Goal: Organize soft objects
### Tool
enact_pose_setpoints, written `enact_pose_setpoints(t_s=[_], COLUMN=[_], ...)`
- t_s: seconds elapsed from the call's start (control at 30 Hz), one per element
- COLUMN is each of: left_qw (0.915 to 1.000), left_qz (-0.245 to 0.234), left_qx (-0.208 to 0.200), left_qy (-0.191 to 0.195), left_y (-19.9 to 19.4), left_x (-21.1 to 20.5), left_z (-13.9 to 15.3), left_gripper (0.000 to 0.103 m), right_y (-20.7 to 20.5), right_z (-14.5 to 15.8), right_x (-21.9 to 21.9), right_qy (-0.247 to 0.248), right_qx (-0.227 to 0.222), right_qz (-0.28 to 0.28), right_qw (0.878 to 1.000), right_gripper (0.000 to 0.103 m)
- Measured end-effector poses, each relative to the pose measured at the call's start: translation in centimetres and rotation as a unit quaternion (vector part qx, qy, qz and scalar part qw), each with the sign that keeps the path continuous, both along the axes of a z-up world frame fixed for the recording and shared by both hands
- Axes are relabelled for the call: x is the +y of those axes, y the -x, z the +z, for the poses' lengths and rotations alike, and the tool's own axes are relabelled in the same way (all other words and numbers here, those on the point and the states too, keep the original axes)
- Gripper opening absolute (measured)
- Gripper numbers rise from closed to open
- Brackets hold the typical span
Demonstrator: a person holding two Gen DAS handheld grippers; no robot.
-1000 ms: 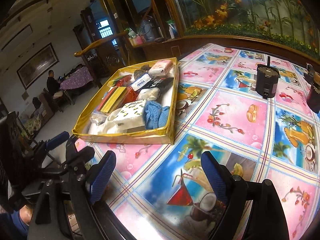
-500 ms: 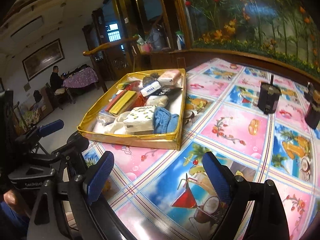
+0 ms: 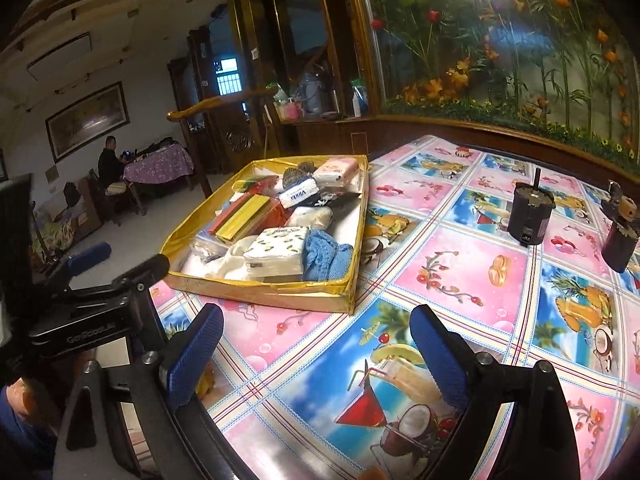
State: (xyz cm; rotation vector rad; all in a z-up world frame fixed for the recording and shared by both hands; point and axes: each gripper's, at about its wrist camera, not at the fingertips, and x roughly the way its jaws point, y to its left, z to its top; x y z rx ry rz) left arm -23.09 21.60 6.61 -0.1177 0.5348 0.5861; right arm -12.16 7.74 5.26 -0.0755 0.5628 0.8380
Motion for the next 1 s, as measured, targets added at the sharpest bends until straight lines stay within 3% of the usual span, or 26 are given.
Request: enact_pose_setpoints(t_s=[0.17, 0.33, 0.53, 1.0], left_qw=[0.9988, 0.9979, 0.9977, 0.9977], left_qz=[0.022, 0.059, 0.062, 0.057], left_qx=[0.017, 0.021, 0.023, 0.027], left_qy=[0.039, 0.011, -0.015, -0.025], left_y=[-0.2, 0.1, 0.3, 0.1], left_x=[1.9, 2.1, 1.4, 1.1], left_z=[-1.0, -1.1, -0.9, -0.5], left_gripper=[0.103, 0.103, 0.103, 0.103], right_y=[0.3, 0.4, 0.6, 0.6], right_z=[0.1, 0.0, 0.0, -0.1], right_x=[0.1, 0.1, 0.3, 0.4], right_qy=[-0.004, -0.002, 0.003, 0.004], right_qx=[-0.006, -0.008, -0.015, -0.013], right_qz=[0.007, 0.007, 0.01, 0.009], right_qw=[1.0, 1.0, 1.0, 1.0], right_gripper=[0.097, 0.097, 0.097, 0.097])
